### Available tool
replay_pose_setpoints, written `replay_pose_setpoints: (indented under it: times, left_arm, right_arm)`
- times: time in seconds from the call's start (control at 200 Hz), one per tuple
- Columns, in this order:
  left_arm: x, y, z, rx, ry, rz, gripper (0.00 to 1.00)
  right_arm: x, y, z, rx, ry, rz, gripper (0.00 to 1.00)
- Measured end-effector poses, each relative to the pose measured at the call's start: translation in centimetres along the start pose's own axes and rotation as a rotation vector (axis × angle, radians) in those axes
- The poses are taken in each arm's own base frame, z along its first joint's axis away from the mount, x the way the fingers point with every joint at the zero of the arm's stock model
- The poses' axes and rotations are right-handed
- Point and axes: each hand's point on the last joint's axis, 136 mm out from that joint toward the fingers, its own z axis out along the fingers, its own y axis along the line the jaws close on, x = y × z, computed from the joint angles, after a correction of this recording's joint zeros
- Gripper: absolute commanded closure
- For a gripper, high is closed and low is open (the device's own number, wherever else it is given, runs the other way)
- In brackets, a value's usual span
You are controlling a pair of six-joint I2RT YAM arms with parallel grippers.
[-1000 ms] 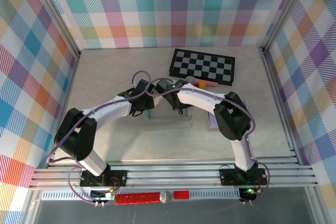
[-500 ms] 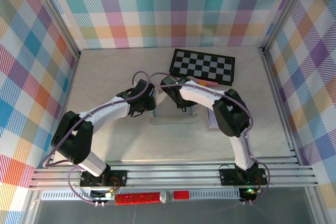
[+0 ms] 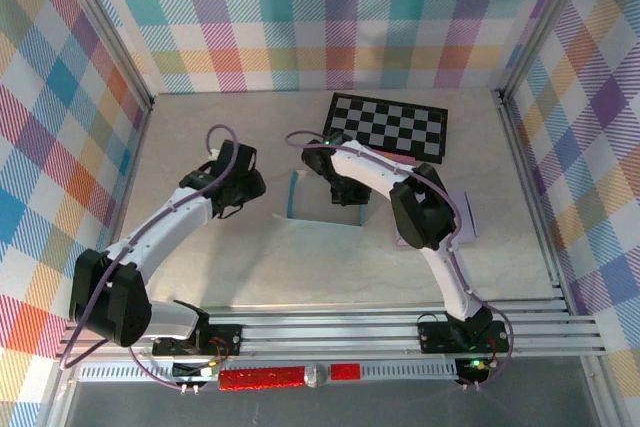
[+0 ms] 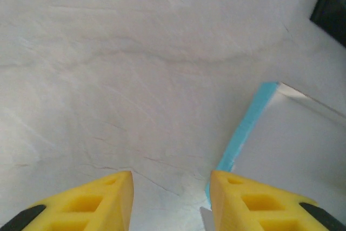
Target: Fold the paper box
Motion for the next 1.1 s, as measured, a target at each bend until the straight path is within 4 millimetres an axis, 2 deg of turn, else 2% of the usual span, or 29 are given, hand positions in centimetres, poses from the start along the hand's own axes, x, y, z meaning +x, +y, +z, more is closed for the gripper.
replay_pose_setpoints:
  times: [0.11,0.19,0.295,0.465,0.615,0.765,0.9,1.015,1.1]
  left_arm:
    - [-0.7,1.9,-0.6,-0.016,0.000,-0.068,0.65]
    - [-0.2,3.0,-0.8,-0.016,0.015,-0.100,0.67]
    - [1.9,3.9,-0.5,-0.011,0.076,-0.125,0.71]
    - [6.3,4.3,1.0,0.028,0.216,-0.180,0.73]
    - [8.0,2.1,2.4,0.095,0.289,-0.197,0.73]
    - [9.7,-0.5,4.1,0.147,0.348,-0.199,0.74]
    - [9.5,-1.9,5.0,0.192,0.343,-0.231,0.75]
    - [9.2,-2.3,5.5,0.209,0.334,-0.241,0.75]
    - [9.2,-2.5,5.8,0.213,0.334,-0.242,0.75]
  right_arm:
    - [0.5,-0.7,0.2,-0.011,0.115,0.143,1.00]
    - [1.0,-0.9,0.0,-0.006,0.202,0.254,1.00]
    - [1.8,-0.9,-0.3,0.003,0.318,0.396,1.00]
    - [5.2,0.5,-1.0,0.028,0.539,0.567,1.00]
    - [7.3,1.9,-1.8,0.038,0.646,0.668,1.00]
    - [9.8,3.0,-1.6,0.067,0.746,0.739,1.00]
    - [11.8,3.8,-1.6,0.082,0.820,0.790,1.00]
    - [12.5,4.9,-2.3,0.047,0.853,0.810,1.00]
    - [12.7,5.7,-2.6,0.007,0.883,0.813,0.85]
